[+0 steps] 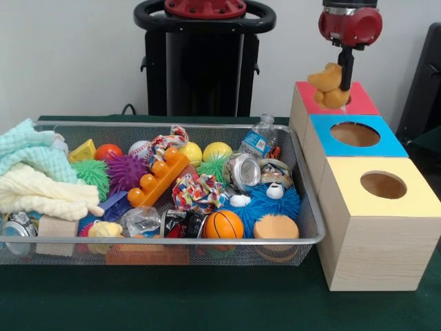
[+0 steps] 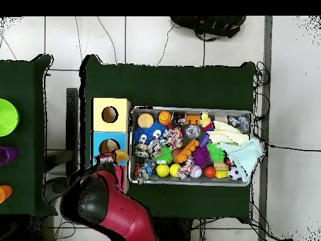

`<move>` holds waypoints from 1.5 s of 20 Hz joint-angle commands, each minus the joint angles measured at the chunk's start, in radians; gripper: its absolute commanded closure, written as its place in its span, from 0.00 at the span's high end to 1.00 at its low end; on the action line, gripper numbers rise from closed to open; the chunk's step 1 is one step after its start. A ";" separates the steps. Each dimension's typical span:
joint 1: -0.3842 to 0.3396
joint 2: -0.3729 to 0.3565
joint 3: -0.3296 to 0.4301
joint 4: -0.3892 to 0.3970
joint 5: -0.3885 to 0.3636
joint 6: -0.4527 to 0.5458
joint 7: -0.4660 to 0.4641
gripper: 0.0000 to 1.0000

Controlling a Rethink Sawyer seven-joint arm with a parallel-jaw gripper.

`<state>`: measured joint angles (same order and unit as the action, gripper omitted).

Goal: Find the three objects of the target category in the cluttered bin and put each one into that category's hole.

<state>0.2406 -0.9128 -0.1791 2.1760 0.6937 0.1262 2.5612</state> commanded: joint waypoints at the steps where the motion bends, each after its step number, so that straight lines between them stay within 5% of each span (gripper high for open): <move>1: 0.083 -0.111 0.098 0.205 0.033 0.032 0.246 0.00; 7: 0.271 -0.145 -0.119 0.094 -0.020 0.240 0.351 0.00; 10: 0.294 -0.154 -0.162 0.076 -0.022 0.272 0.337 0.00; 14: 0.171 -0.156 -0.007 0.194 0.083 0.110 0.194 0.00; 18: 0.110 -0.187 0.061 0.246 0.098 0.051 0.154 0.00; 30: -0.108 -0.229 0.302 0.359 0.046 -0.090 0.195 0.00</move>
<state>0.2196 -1.1455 -0.0867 2.4144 0.7426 0.1281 2.5672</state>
